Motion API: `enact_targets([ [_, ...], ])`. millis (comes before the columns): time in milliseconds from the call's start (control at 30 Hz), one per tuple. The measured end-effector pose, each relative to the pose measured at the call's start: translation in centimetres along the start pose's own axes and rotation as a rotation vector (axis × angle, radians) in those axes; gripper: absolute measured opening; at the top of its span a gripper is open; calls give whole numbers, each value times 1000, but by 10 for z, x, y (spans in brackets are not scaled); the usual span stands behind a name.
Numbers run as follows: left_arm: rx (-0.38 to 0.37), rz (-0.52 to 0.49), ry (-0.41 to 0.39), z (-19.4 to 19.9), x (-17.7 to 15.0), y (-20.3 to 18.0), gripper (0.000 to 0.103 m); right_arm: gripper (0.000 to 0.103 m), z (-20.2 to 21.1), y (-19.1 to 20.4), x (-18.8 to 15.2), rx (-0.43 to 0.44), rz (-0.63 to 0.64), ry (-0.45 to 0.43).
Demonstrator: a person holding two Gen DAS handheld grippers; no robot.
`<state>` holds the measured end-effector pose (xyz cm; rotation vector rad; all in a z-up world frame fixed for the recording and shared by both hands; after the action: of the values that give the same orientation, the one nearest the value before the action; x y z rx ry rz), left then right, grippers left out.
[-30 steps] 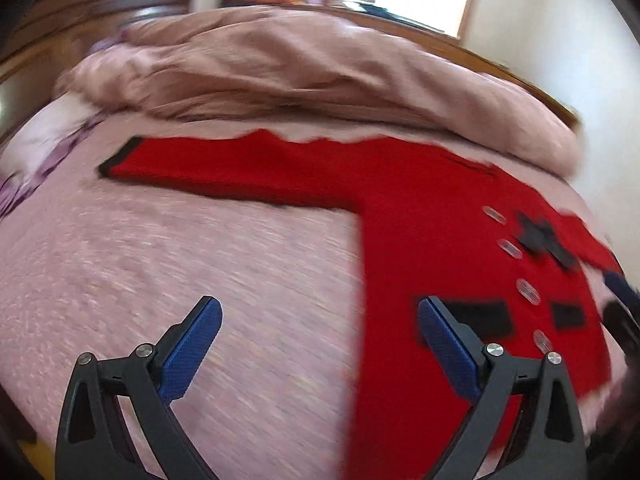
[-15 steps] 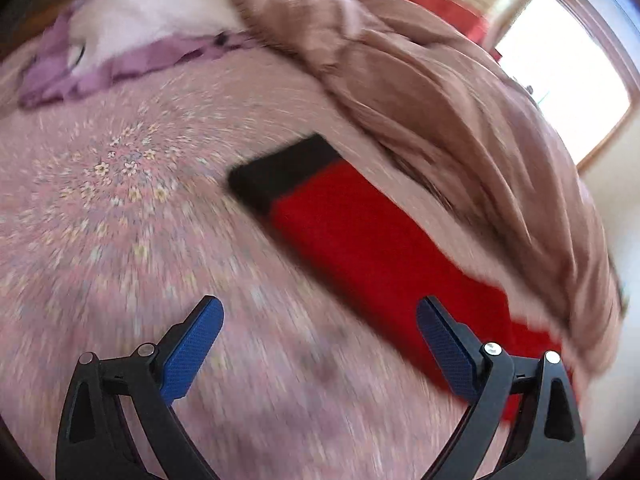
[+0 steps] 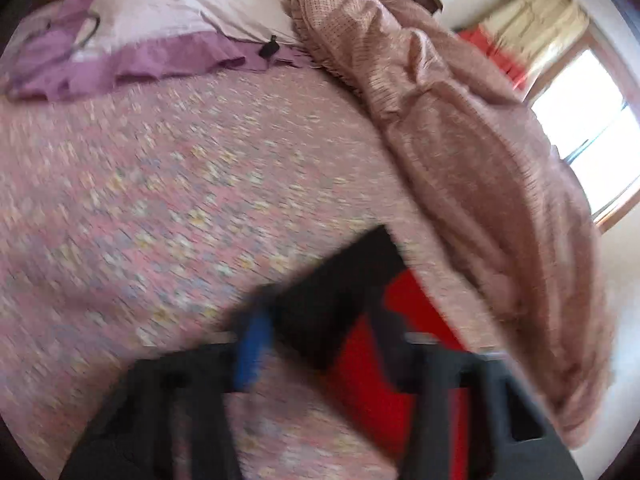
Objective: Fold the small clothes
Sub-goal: 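Grasp the cuff of one red sleeve with the left tool, then fold the held sleeve across the cardigan body with the left tool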
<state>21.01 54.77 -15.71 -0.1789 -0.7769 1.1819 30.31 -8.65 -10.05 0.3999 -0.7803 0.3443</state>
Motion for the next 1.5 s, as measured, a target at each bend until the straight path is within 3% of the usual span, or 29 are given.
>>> enact_targets([
  [33,11,-12,8,-2,1,2,10,103,0,0,-4,11,-21,12],
  [100,-36,34,23,2,2,7,5,103,2,0,-7,32,-34,14],
  [200,-78,91,27,11,5,4,3,103,7,2,-5,14,-4,3],
  [300,-117,21,6,30,9,-28,3,103,10,-1,2,-67,40,-4],
  [467,-323,-46,-15,83,-17,-126,3,103,18,-7,18,-70,37,-22],
  [633,-473,-237,14,138,-100,-251,3,103,57,-47,52,-149,60,-122],
  [700,-507,-321,29,153,-144,-300,3,103,79,-75,64,-256,80,-178],
  [800,-524,-430,36,165,-196,-352,3,103,106,-114,70,-356,68,-217],
  [900,-523,-529,61,170,-258,-398,3,103,130,-154,69,-328,-50,-244],
  [1000,-512,-599,78,163,-304,-428,3,103,153,-193,66,-317,-152,-291],
  [1200,-503,-639,119,145,-386,-445,3,103,191,-255,48,-374,-247,-314],
  [1500,-502,-700,181,128,-464,-450,3,103,219,-301,21,-429,-258,-291],
])
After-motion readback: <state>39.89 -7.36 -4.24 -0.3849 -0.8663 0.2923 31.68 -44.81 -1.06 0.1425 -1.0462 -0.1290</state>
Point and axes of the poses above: each gripper's, at about its wrist camera, not at the fingertips, and z roughly against the way its jaws point, y to its left, x to its top, the point moved 8 cm from there along -z, roughly the way its jaws point, and after that the axes turned 4 degrees about z, right-handed, at the moved point
